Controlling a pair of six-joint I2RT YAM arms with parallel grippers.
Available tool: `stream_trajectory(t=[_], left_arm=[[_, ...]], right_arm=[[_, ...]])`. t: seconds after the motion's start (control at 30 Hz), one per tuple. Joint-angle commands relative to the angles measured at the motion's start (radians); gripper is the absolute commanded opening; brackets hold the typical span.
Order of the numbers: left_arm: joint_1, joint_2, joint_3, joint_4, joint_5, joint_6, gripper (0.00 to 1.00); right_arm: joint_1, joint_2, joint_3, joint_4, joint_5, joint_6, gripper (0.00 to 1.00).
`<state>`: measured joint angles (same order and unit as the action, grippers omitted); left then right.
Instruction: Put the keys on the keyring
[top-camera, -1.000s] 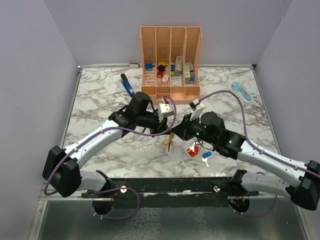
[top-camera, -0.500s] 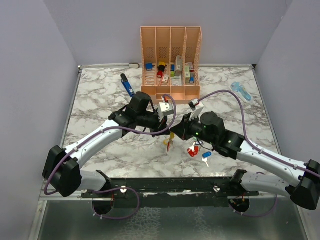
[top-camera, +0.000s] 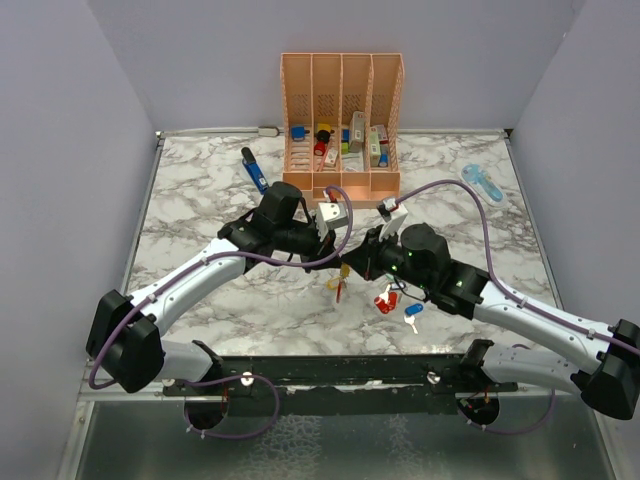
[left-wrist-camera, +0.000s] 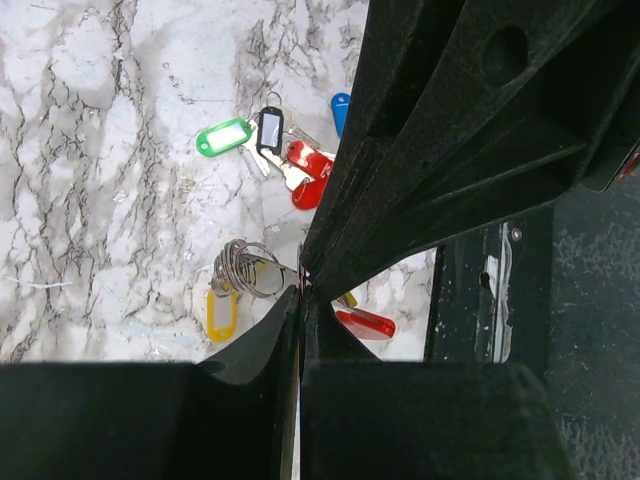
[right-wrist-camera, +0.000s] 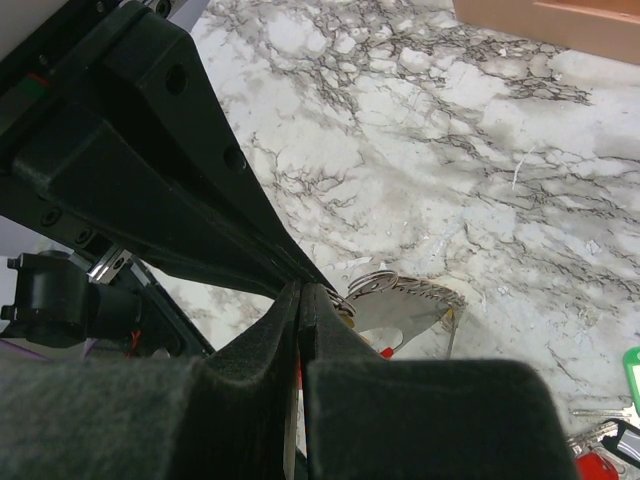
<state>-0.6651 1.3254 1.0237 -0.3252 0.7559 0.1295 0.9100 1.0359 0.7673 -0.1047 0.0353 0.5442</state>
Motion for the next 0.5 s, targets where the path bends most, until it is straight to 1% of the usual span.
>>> stream_trajectory(t=[0.0, 0.47], left_arm=[[-0.007, 0.000, 0.038, 0.006, 0.048, -0.016, 0.00], [-0.007, -0.005, 0.029, -0.003, 0.059, -0.015, 0.00]], right_arm=[[0.006, -0.002, 0.019, 0.023, 0.045, -0.020, 0.01], [0.007, -0.022, 0.023, 0.004, 0.081, -0.029, 0.01]])
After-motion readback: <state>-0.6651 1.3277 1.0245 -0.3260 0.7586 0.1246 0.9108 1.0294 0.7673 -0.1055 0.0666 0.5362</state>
